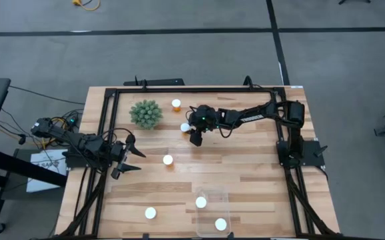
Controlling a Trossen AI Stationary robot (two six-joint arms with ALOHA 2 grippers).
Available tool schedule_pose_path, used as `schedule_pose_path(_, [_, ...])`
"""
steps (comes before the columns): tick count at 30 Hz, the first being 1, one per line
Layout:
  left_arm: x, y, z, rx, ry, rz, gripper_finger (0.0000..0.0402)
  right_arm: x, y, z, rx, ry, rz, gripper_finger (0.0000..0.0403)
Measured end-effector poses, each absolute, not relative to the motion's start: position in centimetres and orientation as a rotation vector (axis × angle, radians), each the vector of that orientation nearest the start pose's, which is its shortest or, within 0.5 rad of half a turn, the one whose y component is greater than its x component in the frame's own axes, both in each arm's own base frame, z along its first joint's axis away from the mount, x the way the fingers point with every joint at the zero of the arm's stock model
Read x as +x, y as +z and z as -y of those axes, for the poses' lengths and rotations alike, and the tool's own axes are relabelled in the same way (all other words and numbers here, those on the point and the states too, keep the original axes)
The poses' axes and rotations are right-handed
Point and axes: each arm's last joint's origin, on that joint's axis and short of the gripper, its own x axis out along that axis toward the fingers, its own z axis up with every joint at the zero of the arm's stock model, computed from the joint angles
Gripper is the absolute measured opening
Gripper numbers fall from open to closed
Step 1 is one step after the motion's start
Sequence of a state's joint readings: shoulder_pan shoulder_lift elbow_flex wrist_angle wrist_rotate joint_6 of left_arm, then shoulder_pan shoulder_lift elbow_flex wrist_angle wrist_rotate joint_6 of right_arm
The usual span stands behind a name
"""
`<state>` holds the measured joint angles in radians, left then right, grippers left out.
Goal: Pick and place pill bottles into a basket
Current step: Put the orange pill bottle into the transparent bin
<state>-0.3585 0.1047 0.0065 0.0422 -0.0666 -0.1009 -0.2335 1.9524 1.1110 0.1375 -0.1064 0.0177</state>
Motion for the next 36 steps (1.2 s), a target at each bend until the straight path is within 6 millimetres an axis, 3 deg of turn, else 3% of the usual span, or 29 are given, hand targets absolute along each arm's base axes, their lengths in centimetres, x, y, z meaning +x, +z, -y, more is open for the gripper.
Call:
schedule_pose_path(13, [9.77,16.13,3.46,-0.088,-0.289,-0.07,0.0242,38.72,14.0,8.73,0.142,-0.126,-0.736,0.0102])
schedule_pose_path(19, [9.77,16.13,3.46,-0.088,-0.289,-0.07,0.0242,38.46,13.72,8.65,0.16,-0.122,-0.775,0.0105])
schedule_pose_path(23, [9.77,16.13,3.46,-0.089,-0.289,-0.07,0.0242,38.46,13.73,8.63,0.187,-0.111,-0.773,0.0149])
schedule_pose_path(31, [9.77,16.14,3.45,-0.088,-0.289,-0.07,0.0242,38.52,13.79,8.65,0.191,-0.114,-0.763,0.0297])
schedule_pose_path(36, [9.77,16.13,3.46,-0.089,-0.289,-0.07,0.0242,38.67,13.95,8.69,0.188,-0.115,-0.741,0.0369])
